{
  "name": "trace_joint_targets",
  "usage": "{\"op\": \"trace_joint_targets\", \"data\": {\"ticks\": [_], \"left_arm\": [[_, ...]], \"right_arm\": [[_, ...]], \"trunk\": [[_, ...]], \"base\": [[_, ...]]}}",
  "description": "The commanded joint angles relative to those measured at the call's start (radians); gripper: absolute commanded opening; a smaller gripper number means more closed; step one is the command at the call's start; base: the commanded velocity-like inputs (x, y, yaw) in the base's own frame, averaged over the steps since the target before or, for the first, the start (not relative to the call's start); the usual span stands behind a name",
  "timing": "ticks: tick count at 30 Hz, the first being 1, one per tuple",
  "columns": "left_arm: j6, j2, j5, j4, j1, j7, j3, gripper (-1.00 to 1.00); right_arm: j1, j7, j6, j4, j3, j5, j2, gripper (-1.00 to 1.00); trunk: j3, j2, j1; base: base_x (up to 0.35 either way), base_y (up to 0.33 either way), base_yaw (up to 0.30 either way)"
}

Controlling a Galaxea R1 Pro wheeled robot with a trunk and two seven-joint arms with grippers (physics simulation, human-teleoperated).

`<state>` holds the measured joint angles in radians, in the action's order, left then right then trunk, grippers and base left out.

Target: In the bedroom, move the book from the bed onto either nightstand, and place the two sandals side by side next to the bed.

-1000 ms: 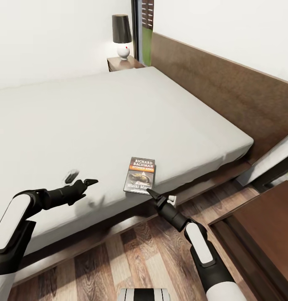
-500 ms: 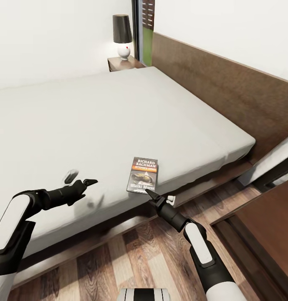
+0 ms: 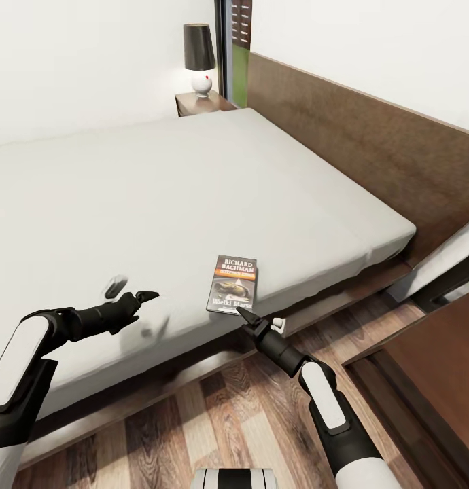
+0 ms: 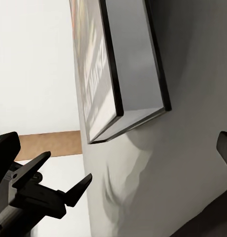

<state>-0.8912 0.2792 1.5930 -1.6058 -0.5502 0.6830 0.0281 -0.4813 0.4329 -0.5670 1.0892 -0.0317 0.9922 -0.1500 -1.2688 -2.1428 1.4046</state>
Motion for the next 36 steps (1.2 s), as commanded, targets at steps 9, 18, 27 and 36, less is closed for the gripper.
{"op": "trace_joint_targets", "data": {"ticks": [9, 18, 27, 36], "left_arm": [[-0.002, 0.000, 0.005, 0.000, 0.004, 0.011, 0.001, 1.00], [-0.002, 0.000, 0.004, 0.002, 0.005, 0.010, 0.002, 1.00], [-0.002, 0.000, 0.009, 0.002, 0.006, 0.010, 0.002, 1.00], [-0.002, 0.000, 0.008, 0.002, 0.006, 0.010, 0.002, 1.00]], "right_arm": [[0.000, 0.000, -0.005, 0.001, 0.001, 0.005, 0.000, 1.00], [0.000, -0.001, -0.004, 0.001, 0.002, 0.005, 0.001, 1.00], [0.000, 0.000, -0.004, 0.001, 0.002, 0.005, 0.001, 1.00], [0.000, -0.001, -0.004, 0.001, 0.002, 0.005, 0.001, 1.00]], "trunk": [[-0.001, 0.000, 0.000], [-0.001, 0.000, 0.000], [-0.001, 0.000, 0.000], [-0.001, 0.000, 0.000]], "base": [[0.087, 0.000, 0.000], [0.027, 0.000, 0.000], [0.005, 0.000, 0.000], [0.029, 0.000, 0.000]]}}
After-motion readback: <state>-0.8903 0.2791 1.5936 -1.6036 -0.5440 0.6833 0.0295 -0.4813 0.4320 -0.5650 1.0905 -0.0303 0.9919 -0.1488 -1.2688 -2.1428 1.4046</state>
